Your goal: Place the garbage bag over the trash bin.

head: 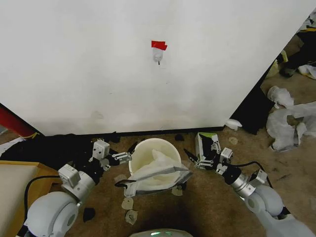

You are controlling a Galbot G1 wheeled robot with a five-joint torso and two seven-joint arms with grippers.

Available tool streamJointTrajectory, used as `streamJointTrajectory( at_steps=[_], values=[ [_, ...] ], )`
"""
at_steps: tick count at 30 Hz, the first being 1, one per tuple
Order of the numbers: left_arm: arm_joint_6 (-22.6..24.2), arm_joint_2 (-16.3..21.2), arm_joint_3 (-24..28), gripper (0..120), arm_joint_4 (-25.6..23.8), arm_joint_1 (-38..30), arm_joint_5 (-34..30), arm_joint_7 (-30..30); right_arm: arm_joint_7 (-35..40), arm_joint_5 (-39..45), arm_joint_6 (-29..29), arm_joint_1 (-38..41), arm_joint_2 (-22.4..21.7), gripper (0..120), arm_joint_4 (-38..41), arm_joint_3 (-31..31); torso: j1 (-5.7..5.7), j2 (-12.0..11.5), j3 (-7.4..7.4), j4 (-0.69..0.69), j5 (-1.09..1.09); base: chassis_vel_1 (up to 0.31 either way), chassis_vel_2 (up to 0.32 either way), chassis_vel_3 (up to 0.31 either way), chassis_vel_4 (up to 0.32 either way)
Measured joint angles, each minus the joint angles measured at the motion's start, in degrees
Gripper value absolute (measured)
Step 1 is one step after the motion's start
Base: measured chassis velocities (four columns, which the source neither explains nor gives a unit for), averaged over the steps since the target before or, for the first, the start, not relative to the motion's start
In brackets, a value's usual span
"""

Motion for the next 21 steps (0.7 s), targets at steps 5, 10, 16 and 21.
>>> streamJointTrajectory(
  at_steps=[5,10,16,21],
  values=[
    [0.0,-0.1,0.0,100,-0.2,0.3,0.0,0.0,-0.7,-0.2,-0.1,-0.3,0.7,100,-0.1,0.1,0.00,0.0,0.00,0.00,0.00,0.000,0.000,0.000,0.000],
    [0.0,-0.3,-0.1,100,0.9,0.1,-0.2,-0.3,-1.4,-0.8,0.0,-0.5,1.6,100,-1.4,-0.1,0.00,0.0,0.00,0.00,0.00,0.000,0.000,0.000,0.000],
    [0.3,0.4,0.2,100,1.6,-0.9,-0.2,-0.2,-1.5,-0.8,0.0,0.4,2.2,100,-2.2,-0.3,0.00,0.0,0.00,0.00,0.00,0.000,0.000,0.000,0.000],
    [0.7,1.0,0.6,100,1.6,-1.3,-0.2,0.0,-1.5,-0.8,0.1,0.4,2.3,100,-2.5,-0.1,0.00,0.0,0.01,0.00,0.00,0.000,0.000,0.000,0.000]
  ],
)
